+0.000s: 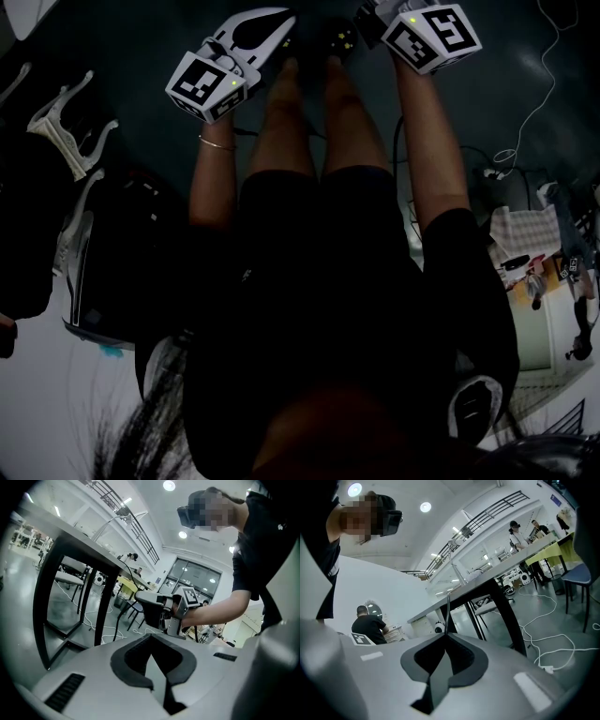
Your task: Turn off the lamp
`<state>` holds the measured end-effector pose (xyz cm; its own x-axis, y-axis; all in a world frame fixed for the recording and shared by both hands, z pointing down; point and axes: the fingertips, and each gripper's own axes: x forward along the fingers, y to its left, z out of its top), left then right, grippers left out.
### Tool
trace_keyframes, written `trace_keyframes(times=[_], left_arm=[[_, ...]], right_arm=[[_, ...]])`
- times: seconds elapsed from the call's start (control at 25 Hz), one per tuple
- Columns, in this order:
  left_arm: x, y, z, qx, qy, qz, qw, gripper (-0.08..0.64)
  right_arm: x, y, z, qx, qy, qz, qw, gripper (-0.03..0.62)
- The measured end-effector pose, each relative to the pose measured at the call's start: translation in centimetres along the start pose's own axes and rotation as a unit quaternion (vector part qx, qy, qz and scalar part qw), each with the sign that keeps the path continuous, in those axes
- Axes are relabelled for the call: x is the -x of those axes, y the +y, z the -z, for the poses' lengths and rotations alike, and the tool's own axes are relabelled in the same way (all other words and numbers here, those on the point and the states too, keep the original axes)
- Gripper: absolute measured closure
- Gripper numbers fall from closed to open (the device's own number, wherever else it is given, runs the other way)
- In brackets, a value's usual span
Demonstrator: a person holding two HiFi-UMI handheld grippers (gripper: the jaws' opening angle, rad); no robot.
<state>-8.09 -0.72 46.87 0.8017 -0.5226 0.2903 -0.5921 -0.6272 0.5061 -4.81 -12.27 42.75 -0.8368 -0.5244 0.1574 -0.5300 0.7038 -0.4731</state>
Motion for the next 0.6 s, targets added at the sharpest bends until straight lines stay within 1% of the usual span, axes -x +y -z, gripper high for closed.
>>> trace_keyframes(times=[0.2,0.6], left_arm=[[0.20,0.32,-0.54,0.000,0.000,-0.013,0.9999,0.554],[0.46,0.56,-1.03,-0.015,-0.017,-0.018,0.9996,0.554]], right_arm=[[-0.19,0.04,0.05,0.010,-0.009,0.003,1.000,0.575],[-0.27,-0.18,0.30,0.007,-0.008,0.011,1.000,0.571]])
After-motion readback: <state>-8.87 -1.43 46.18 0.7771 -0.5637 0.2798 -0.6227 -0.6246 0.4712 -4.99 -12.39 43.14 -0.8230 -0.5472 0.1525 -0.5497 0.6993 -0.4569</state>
